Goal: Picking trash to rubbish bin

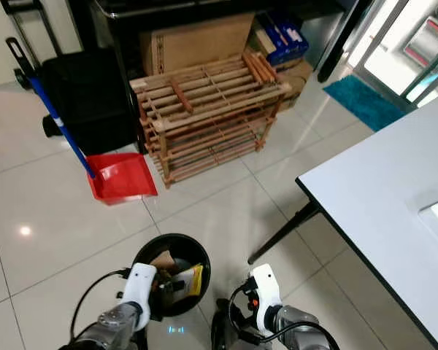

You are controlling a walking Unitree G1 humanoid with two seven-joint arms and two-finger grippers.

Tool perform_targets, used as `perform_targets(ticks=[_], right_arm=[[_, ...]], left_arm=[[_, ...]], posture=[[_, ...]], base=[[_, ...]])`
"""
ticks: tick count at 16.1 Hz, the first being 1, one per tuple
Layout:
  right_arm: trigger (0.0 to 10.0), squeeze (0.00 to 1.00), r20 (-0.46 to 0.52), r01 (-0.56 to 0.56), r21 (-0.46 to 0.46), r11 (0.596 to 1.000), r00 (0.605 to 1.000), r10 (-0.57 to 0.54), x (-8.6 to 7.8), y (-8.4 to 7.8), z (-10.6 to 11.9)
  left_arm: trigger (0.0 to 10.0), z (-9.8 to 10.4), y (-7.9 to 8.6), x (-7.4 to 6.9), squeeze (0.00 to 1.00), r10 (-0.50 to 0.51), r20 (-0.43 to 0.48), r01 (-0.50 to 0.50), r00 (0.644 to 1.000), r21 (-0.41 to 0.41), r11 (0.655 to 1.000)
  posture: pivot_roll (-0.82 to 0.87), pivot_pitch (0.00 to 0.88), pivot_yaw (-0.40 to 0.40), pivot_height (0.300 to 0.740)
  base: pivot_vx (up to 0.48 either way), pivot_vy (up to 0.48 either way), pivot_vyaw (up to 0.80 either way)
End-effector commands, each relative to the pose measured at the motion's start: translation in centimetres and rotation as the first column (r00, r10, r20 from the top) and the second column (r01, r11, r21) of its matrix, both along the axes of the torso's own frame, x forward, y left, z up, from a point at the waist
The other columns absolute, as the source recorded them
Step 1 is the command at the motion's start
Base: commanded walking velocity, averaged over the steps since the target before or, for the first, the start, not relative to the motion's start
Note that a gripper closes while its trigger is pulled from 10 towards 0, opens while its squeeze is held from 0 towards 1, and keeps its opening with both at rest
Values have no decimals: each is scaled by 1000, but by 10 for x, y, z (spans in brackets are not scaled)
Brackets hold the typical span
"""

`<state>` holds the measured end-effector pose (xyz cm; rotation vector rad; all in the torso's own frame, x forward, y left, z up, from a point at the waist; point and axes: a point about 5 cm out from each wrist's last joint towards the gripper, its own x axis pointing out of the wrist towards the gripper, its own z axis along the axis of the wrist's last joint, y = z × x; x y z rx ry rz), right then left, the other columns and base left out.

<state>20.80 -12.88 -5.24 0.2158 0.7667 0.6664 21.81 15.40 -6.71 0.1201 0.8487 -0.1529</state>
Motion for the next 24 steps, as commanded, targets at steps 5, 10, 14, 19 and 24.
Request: perform_targets(ticks=[5, 10, 14, 19, 24], right_arm=[[10000, 0, -21, 10, 21, 1000, 1000, -10, -6, -4, 0], [10000, 0, -26, 24, 31, 999, 999, -23, -9, -4, 1], [10000, 0, -35, 27, 30, 999, 999, -26, -11, -3, 0], [10000, 0, -41, 34, 32, 999, 999, -33, -13, -3, 0], [10000, 0, -42, 38, 34, 999, 998, -36, -13, -4, 1]], left_arm=[[10000, 3, 24, 2, 0, 65, 37, -69, 997, 120, 990], [10000, 9, 24, 11, 1000, 26, 77, -37, 997, 154, 987], [10000, 12, 22, 16, 1000, 3, 99, -19, 995, 167, 986], [10000, 11, 23, 14, 1000, -5, 93, -11, 996, 168, 986], [10000, 11, 23, 15, 0, -2, 90, -16, 996, 197, 980]], posture=[[-126, 274, -155, 740], [-129, 276, -152, 740], [-126, 277, -150, 740], [-125, 275, -149, 740], [-119, 271, -150, 740]], base=[[0, 0, 0], [0, 0, 0], [0, 0, 0], [0, 0, 0], [0, 0, 0]])
